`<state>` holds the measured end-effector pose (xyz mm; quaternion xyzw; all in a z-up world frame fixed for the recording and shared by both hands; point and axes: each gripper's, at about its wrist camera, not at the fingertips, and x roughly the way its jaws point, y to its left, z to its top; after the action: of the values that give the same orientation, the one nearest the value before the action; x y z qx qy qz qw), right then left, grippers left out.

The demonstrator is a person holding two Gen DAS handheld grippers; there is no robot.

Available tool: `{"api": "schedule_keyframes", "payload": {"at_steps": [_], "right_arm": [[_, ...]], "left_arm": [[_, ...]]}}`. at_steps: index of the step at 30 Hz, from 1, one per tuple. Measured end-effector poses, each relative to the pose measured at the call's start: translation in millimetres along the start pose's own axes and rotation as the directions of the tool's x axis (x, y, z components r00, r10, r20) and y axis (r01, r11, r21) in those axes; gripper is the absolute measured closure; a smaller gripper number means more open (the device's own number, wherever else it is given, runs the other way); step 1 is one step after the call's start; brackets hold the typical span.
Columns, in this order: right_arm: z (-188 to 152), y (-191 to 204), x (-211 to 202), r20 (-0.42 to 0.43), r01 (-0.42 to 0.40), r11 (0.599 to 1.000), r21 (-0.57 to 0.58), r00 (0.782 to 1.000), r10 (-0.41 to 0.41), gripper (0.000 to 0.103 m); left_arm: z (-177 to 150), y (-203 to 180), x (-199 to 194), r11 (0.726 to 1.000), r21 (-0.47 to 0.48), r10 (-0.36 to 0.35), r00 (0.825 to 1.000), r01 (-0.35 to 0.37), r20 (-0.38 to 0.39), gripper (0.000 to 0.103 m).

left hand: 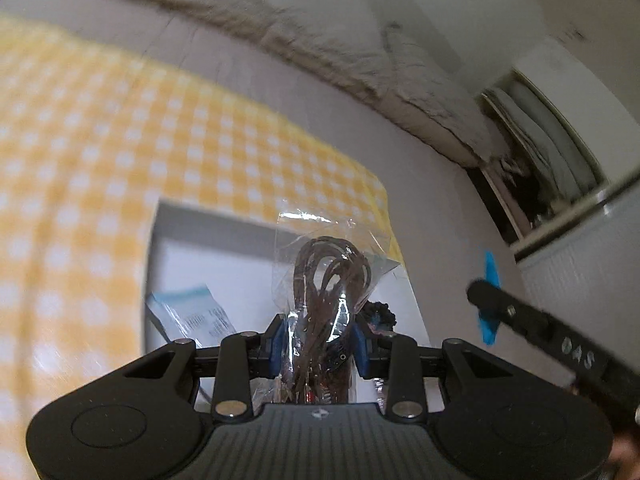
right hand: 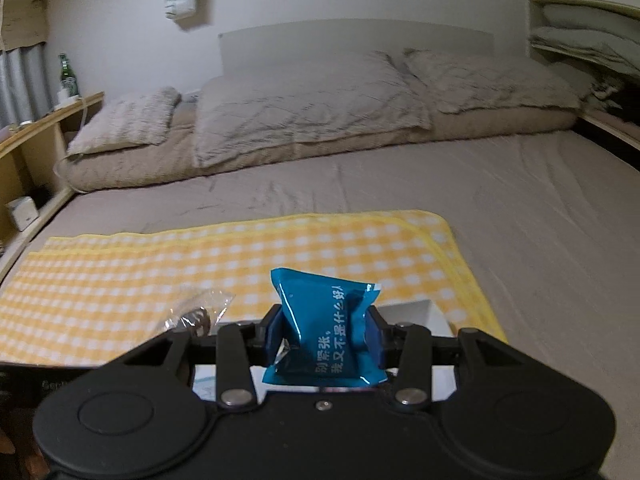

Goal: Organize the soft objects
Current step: 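Carry the bagged dark cords and blue packet into the tray and open both tools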

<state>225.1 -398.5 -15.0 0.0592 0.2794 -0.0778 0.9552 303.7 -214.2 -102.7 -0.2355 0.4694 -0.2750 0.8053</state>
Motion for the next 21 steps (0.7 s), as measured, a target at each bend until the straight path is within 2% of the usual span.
{"api": "schedule_keyframes", "payload": {"at_steps": [5, 9, 11, 13, 15, 21], "right_arm": [[-5, -18, 4, -0.025, 0.033, 0.999, 0.009, 0.999, -0.032, 0.06], [-10, -30, 9, -0.051, 0.054, 0.998, 0.009, 0.997, -0.054, 0.06], [-11, -35, 13, -0.063, 0.064, 0.998, 0.013, 0.996, -0.063, 0.06], [-13, -39, 17, -0.074, 0.071, 0.997, 0.018, 0.995, -0.07, 0.06], [-13, -43, 22, -0.083, 0.077, 0.997, 0.019, 0.994, -0.075, 0.06], [-15, -43, 37, -0.118, 0.085, 0.996, 0.001, 0.989, -0.085, 0.06]], "left_arm": [[-9, 5, 17, 0.987, -0.164, 0.003, 0.999, 0.004, 0.044, 0.068], [-11, 10, 27, 0.963, -0.261, -0.043, 0.995, 0.064, 0.088, 0.066], [-11, 12, 34, 0.952, -0.289, -0.082, 0.993, 0.102, 0.082, 0.057], [-11, 10, 40, 0.956, -0.27, -0.103, 0.992, 0.118, 0.067, 0.041], [-11, 6, 42, 0.967, -0.232, -0.095, 0.994, 0.105, 0.051, 0.031], [-10, -4, 41, 0.994, -0.1, -0.054, 0.999, 0.054, -0.004, 0.025]]}}
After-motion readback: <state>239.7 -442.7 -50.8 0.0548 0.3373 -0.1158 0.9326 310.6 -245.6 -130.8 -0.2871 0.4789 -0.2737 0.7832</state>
